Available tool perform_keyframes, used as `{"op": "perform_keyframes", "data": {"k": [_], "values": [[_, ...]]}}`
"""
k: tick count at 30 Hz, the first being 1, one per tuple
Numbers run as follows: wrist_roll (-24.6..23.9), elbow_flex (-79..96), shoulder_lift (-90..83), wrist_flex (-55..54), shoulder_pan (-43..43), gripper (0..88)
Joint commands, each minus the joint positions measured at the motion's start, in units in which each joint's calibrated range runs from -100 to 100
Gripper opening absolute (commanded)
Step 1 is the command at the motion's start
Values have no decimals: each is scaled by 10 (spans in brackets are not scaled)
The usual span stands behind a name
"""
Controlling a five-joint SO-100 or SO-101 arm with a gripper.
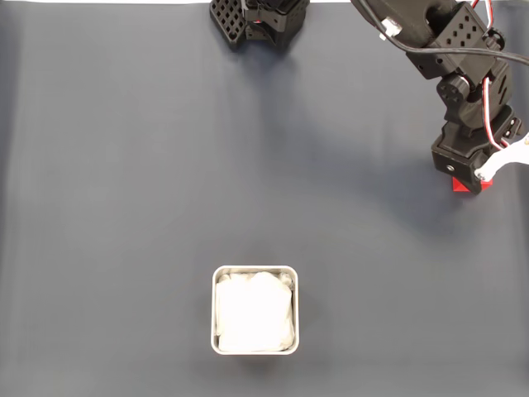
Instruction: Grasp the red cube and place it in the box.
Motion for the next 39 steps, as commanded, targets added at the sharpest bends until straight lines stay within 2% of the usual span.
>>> {"op": "perform_keyframes", "data": {"k": [1,39], "values": [[-3,8,-28,-4,-4,412],[0,73,-81,1,4,392]]}}
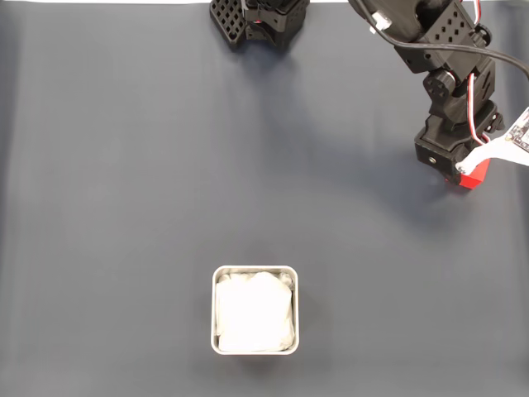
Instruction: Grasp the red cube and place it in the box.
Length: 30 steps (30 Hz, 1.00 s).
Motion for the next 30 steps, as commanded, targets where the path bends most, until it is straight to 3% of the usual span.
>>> {"op": "perform_keyframes", "data": {"k": [1,9,26,30], "values": [[5,-3,-43,0,3,392],[13,-2,-41,-1,1,357],[44,-2,-40,-8,3,111],[46,-2,-40,-11,3,89]]}}
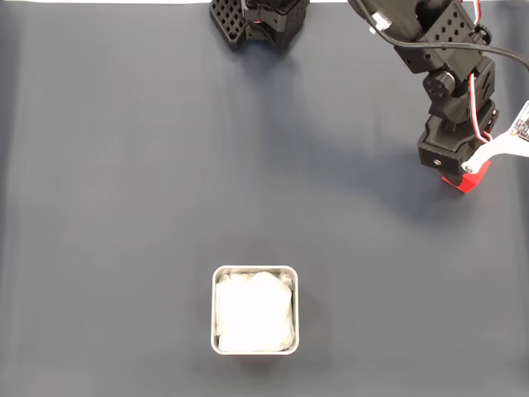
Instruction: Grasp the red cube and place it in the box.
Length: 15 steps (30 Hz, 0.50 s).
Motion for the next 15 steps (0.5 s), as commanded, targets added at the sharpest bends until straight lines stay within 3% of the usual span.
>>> {"op": "perform_keyframes", "data": {"k": [1,15], "values": [[4,-2,-40,-11,2,88],[6,-4,-43,-13,4,62]]}}
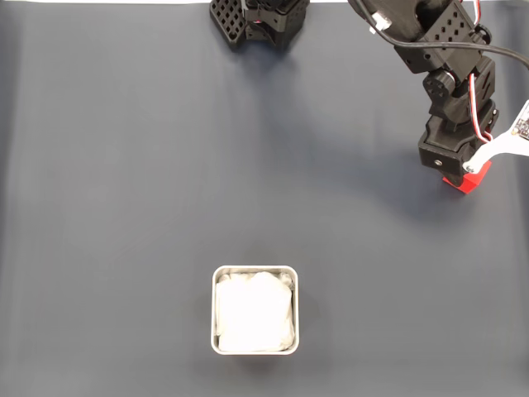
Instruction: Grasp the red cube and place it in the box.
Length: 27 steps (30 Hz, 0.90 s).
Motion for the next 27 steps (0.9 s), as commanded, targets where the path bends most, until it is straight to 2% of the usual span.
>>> {"op": "perform_keyframes", "data": {"k": [1,12,27], "values": [[2,-4,-43,-10,5,62],[-8,-4,-73,-6,25,60],[-25,-23,-140,26,98,52]]}}
